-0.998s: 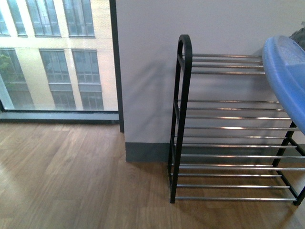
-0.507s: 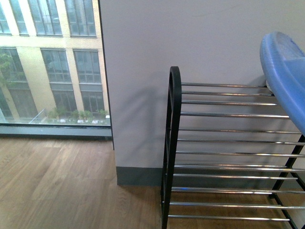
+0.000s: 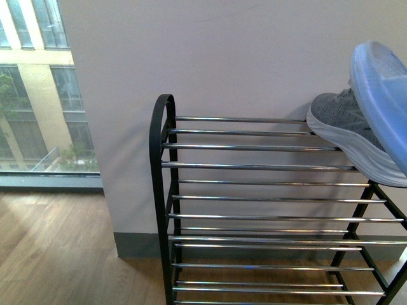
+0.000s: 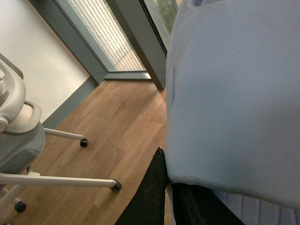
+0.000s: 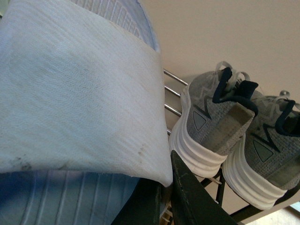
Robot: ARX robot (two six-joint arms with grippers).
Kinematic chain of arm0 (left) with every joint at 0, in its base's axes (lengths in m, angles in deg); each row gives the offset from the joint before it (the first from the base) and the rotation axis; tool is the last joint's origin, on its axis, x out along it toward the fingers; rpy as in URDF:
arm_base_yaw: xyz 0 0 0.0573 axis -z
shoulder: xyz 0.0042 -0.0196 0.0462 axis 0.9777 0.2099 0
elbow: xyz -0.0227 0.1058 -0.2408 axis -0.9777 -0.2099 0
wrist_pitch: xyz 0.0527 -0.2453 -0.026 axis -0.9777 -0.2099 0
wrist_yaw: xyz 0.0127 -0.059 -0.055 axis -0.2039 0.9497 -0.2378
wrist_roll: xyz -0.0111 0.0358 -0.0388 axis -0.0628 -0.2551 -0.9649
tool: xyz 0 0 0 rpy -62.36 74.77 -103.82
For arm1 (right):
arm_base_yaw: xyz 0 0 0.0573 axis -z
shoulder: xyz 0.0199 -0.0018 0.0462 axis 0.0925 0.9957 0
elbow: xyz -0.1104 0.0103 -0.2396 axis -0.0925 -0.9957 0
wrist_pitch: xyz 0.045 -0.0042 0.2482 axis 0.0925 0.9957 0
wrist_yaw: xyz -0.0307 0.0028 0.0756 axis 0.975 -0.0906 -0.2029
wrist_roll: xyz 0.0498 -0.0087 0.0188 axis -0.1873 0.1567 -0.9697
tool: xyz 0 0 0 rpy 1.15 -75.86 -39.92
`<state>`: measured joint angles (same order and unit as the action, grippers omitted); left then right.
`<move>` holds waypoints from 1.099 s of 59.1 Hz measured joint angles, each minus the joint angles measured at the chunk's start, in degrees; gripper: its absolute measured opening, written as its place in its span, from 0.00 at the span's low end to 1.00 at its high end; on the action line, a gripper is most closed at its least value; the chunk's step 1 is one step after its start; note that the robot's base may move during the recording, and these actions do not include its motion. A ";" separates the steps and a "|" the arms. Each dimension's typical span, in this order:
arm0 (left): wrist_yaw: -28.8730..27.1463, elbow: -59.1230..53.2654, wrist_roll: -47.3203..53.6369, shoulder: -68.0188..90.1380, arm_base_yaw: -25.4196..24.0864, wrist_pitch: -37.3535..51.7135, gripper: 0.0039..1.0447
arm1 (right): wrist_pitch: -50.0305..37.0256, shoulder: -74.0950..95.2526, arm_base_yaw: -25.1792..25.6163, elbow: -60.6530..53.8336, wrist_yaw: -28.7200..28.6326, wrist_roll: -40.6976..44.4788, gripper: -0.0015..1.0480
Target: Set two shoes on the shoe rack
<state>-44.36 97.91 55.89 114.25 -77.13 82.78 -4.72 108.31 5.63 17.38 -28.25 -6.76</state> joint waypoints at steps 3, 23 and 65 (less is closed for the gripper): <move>-0.02 0.00 0.00 -0.02 0.00 0.00 0.02 | 0.00 0.00 0.02 0.00 0.15 0.00 0.02; -0.20 0.00 0.00 -0.02 -0.07 -0.02 0.02 | -4.44 -0.33 -2.38 0.61 -6.01 -17.40 0.02; -0.20 0.00 0.00 -0.02 -0.07 0.00 0.02 | -12.31 41.03 -18.64 32.28 14.82 -15.02 0.02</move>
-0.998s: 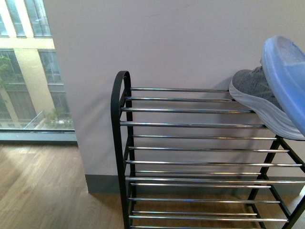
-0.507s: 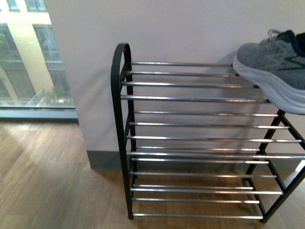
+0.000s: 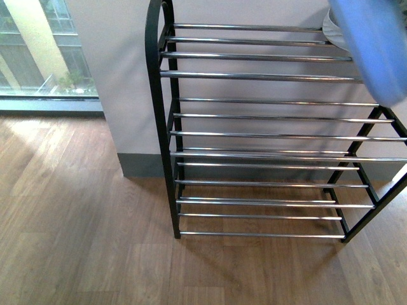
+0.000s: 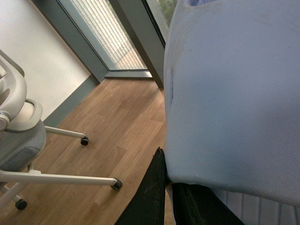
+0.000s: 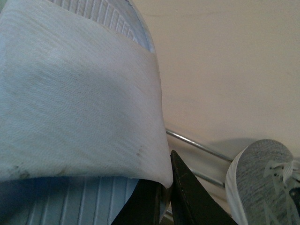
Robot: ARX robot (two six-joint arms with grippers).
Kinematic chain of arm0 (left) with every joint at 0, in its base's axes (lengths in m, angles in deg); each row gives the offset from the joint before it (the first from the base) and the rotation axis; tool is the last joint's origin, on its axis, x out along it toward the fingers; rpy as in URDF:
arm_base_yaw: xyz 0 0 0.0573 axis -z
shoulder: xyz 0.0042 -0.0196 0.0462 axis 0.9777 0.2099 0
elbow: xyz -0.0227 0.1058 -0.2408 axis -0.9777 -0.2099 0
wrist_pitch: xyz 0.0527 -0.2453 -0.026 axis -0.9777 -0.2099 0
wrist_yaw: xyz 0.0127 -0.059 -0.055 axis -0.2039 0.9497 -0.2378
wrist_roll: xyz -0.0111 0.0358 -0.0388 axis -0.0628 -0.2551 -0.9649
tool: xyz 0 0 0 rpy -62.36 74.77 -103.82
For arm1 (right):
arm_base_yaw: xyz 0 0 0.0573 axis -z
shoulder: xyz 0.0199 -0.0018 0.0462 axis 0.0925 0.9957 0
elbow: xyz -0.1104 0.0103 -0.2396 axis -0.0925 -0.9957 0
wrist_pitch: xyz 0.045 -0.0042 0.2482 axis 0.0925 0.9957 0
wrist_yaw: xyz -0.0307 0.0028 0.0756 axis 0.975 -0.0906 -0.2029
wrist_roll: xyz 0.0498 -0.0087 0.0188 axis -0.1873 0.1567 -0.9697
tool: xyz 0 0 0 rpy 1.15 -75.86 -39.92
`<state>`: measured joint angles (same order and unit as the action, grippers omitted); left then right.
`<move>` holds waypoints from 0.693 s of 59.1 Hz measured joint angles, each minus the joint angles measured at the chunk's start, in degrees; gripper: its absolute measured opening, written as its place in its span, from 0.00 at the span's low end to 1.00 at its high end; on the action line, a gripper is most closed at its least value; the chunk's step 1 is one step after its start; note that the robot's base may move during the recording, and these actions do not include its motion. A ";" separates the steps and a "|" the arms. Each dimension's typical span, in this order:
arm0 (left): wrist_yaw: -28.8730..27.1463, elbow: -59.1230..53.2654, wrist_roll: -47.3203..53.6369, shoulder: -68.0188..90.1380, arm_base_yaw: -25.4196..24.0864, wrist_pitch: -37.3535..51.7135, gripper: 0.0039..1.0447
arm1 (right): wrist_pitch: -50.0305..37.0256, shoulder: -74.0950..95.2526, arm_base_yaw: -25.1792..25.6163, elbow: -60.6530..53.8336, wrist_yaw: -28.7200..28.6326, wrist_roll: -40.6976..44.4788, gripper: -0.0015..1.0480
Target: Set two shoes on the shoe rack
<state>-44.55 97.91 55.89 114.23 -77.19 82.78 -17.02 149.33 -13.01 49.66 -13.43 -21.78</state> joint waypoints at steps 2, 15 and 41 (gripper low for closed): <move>0.00 0.00 0.00 0.00 0.00 -0.02 0.02 | 0.31 1.05 0.00 1.22 0.31 0.42 0.02; 0.00 0.00 0.00 0.00 0.00 -0.02 0.02 | 4.39 10.62 0.37 12.15 4.66 6.62 0.02; 0.00 0.00 0.00 0.00 0.00 0.00 0.02 | 9.68 24.83 1.05 22.14 12.66 21.55 0.02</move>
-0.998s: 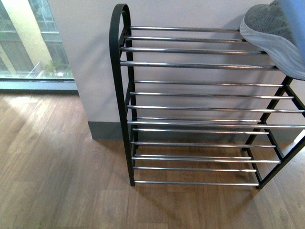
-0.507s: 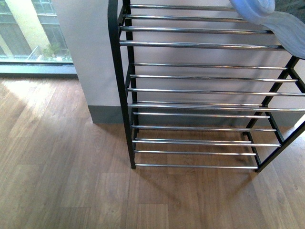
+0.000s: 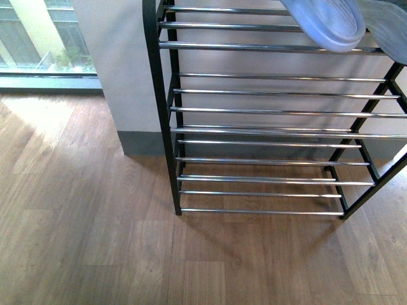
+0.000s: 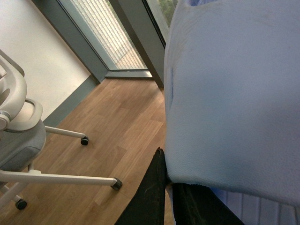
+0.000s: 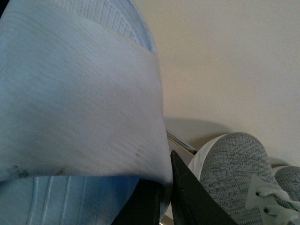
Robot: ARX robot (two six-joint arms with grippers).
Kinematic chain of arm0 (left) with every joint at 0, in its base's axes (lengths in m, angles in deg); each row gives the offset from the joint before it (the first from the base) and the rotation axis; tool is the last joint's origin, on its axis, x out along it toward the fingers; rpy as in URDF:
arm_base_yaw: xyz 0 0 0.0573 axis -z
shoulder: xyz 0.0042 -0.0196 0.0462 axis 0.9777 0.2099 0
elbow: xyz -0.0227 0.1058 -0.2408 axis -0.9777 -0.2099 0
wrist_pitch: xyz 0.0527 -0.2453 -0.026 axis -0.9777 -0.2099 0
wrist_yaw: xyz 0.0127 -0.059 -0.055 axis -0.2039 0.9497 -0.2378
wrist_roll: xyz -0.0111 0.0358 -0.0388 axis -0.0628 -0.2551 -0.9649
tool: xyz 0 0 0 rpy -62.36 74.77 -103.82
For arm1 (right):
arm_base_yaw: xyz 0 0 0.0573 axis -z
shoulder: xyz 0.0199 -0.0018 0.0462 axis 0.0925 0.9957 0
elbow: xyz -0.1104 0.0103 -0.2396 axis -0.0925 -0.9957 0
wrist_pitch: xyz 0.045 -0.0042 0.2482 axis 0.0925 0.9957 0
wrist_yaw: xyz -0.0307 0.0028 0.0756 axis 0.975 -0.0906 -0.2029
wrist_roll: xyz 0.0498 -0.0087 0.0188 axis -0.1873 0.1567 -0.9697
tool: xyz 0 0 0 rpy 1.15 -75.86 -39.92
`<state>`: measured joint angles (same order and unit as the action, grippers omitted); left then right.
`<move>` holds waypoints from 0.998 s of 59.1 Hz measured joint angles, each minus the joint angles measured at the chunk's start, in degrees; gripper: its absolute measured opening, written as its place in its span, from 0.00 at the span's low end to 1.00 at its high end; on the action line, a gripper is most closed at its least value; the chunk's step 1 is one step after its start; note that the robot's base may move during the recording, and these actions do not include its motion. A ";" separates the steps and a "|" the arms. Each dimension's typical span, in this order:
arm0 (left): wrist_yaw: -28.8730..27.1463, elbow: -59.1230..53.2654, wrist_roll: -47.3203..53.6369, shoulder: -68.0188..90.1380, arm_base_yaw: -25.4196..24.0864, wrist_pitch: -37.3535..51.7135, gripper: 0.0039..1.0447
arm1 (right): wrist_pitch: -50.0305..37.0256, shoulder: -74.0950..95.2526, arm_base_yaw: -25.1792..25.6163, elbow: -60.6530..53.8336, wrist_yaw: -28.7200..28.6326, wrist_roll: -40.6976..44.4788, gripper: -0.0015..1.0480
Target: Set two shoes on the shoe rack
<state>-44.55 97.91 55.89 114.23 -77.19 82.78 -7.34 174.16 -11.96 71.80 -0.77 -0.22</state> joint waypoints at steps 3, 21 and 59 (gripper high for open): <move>0.00 0.00 0.00 0.00 0.00 -0.02 0.02 | 0.04 1.11 0.09 0.74 0.59 0.81 0.02; 0.00 0.00 0.00 0.00 0.00 -0.02 0.02 | 0.55 7.37 2.19 7.48 6.05 5.18 0.02; 0.00 0.00 0.00 0.00 0.00 0.00 0.02 | 13.35 3.37 5.03 10.27 2.56 -9.31 0.53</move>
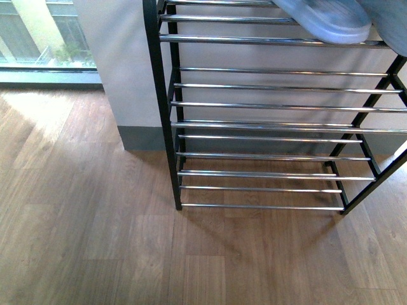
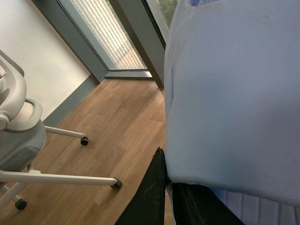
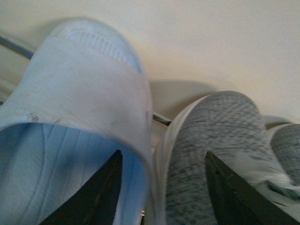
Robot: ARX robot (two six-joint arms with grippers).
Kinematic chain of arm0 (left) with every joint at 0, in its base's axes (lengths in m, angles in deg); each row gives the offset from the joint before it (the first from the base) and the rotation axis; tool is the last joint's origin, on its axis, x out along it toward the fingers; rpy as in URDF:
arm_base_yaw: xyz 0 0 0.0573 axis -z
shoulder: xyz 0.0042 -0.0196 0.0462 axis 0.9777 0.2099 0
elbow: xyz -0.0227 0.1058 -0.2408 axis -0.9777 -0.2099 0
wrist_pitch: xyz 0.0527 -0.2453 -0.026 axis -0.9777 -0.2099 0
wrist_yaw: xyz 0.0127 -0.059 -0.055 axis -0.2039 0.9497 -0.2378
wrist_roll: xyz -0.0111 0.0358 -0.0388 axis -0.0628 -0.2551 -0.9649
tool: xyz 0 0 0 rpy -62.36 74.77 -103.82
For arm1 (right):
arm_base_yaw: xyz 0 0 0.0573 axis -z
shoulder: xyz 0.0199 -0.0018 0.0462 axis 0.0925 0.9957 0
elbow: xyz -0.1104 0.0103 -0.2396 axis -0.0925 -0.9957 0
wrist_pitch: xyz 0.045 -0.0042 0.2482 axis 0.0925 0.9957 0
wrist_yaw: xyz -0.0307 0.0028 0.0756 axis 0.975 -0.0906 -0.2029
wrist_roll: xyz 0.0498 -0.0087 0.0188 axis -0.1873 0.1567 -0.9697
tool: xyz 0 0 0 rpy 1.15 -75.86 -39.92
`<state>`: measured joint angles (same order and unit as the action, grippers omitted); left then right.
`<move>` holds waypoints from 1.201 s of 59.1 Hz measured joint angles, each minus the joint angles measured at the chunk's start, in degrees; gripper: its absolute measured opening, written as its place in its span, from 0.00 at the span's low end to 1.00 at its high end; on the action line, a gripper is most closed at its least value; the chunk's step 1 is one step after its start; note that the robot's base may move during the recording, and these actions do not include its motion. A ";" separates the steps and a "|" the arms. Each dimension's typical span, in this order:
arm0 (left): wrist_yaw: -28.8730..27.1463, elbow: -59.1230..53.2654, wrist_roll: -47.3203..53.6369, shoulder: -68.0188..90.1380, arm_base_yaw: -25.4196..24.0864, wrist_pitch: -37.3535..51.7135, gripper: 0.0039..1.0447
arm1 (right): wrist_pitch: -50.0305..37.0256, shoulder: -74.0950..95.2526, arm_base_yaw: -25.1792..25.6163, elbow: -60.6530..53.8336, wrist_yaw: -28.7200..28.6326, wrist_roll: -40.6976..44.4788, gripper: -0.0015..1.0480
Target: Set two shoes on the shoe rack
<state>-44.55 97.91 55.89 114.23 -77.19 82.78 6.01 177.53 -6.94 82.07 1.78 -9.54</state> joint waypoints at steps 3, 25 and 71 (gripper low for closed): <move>0.00 0.00 0.00 0.00 0.00 0.00 0.02 | 0.68 -2.01 0.48 -0.85 -0.33 -1.01 0.60; -0.02 0.00 0.00 0.00 0.00 -0.02 0.02 | -32.74 -14.84 1.64 -24.46 -9.75 -18.60 0.51; 0.00 0.00 0.00 0.00 0.00 0.00 0.02 | -46.80 -46.23 1.68 -70.34 -9.79 -22.47 0.02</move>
<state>-44.55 97.91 55.89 114.23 -77.19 82.78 -40.78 131.30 -5.25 11.74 -8.01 -32.00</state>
